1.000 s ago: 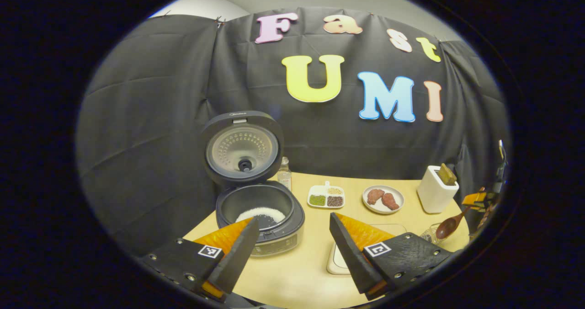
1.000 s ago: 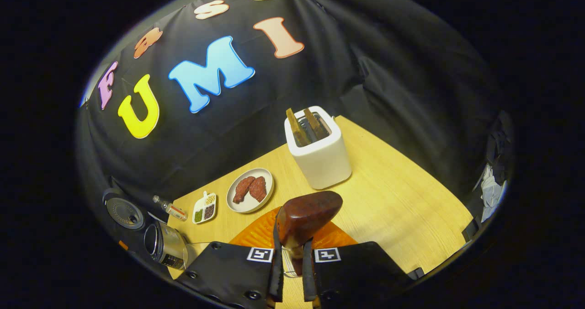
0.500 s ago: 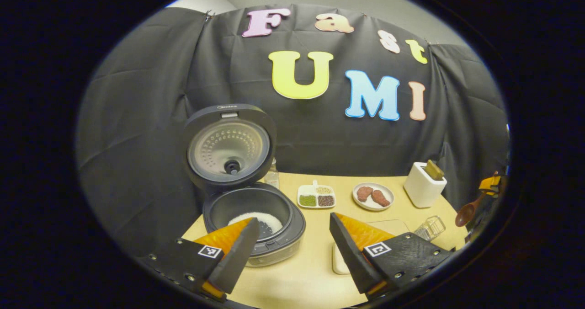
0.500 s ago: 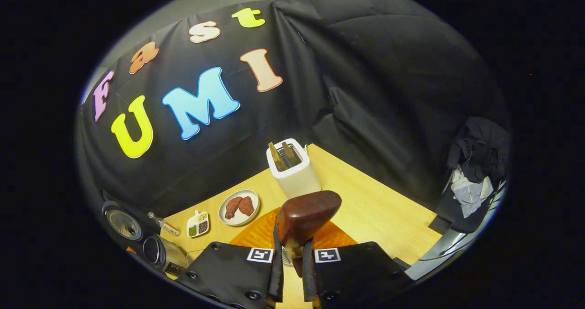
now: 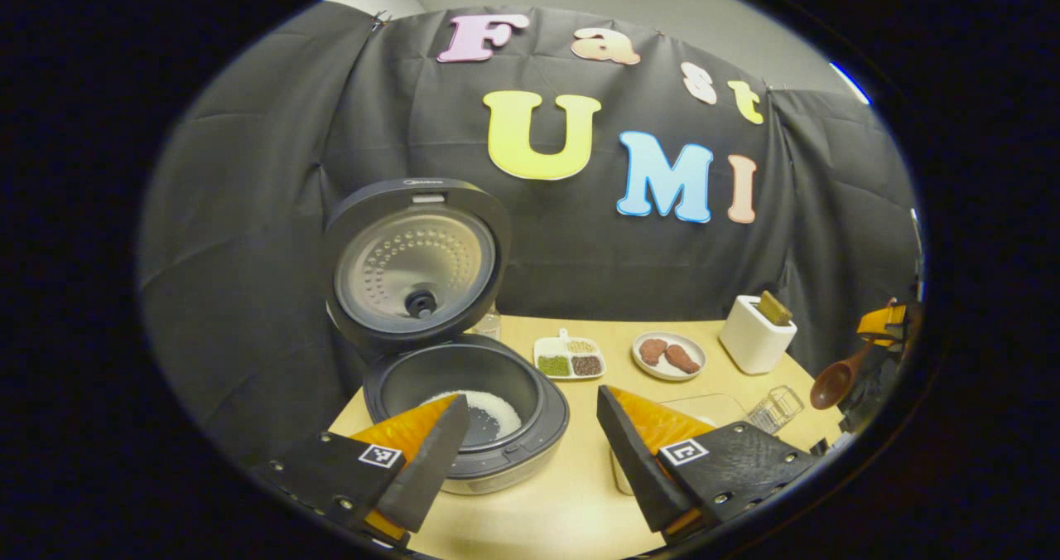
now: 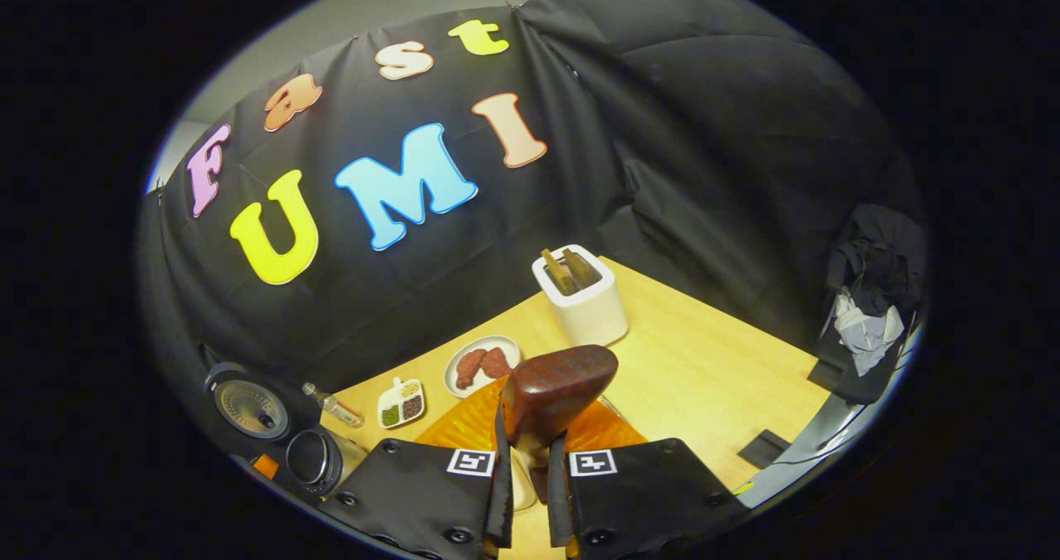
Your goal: Close the left gripper, press the button to open the rice cooker; take a wooden spoon from the chopstick holder with the right hand, scoop a spoonful of rice and pour it into the rice cooker, then put the wooden spoon back into the chopstick holder.
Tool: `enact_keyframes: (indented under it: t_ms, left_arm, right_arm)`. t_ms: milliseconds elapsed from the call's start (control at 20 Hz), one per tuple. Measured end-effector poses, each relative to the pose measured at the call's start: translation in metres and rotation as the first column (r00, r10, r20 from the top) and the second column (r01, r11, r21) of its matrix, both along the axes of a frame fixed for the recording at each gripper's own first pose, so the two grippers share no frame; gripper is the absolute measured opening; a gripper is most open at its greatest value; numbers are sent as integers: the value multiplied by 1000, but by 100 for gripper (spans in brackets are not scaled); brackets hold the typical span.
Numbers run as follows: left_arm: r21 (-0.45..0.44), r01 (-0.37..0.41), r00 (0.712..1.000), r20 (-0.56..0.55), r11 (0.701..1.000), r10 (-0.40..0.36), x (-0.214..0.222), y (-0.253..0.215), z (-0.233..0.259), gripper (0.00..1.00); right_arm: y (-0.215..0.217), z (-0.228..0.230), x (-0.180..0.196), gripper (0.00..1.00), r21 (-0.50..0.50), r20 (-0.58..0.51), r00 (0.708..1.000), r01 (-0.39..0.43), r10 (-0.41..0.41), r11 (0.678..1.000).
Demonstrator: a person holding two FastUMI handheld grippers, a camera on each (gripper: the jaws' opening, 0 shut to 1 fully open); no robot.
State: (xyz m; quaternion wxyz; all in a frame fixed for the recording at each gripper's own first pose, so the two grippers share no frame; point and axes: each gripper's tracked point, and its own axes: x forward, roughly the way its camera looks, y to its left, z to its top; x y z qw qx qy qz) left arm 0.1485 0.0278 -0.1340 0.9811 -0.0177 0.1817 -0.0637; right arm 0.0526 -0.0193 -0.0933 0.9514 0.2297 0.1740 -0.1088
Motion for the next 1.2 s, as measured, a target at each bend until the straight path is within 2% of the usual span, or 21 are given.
enact_keyframes:
  t_ms: [350, 650, 750, 950, 1200]
  left_arm:
    - [9, -76, 997, -6, 997, 76, -14, 61, -3, 98]
    - [2, -123, 991, -54, 992, 123, -31, 90, -22, 98]
    - [12, -120, 991, -65, 993, 120, -35, 93, -28, 97]
    - [-15, -100, 993, -59, 995, 99, -43, 89, -28, 97]
    - [-42, -99, 995, -34, 994, 97, -47, 89, -24, 98]
  right_arm:
    - [90, 0, 52, 18, 4, 12, 986, -166, 166, 986]
    - [122, -51, 82, 17, -140, -82, 963, -266, 256, 954]
    - [127, -71, 85, 19, -210, -137, 946, -316, 293, 925]
    - [146, -94, 84, 17, -326, -206, 909, -412, 362, 851]
    - [158, -130, 78, 18, -411, -296, 869, -492, 398, 768]
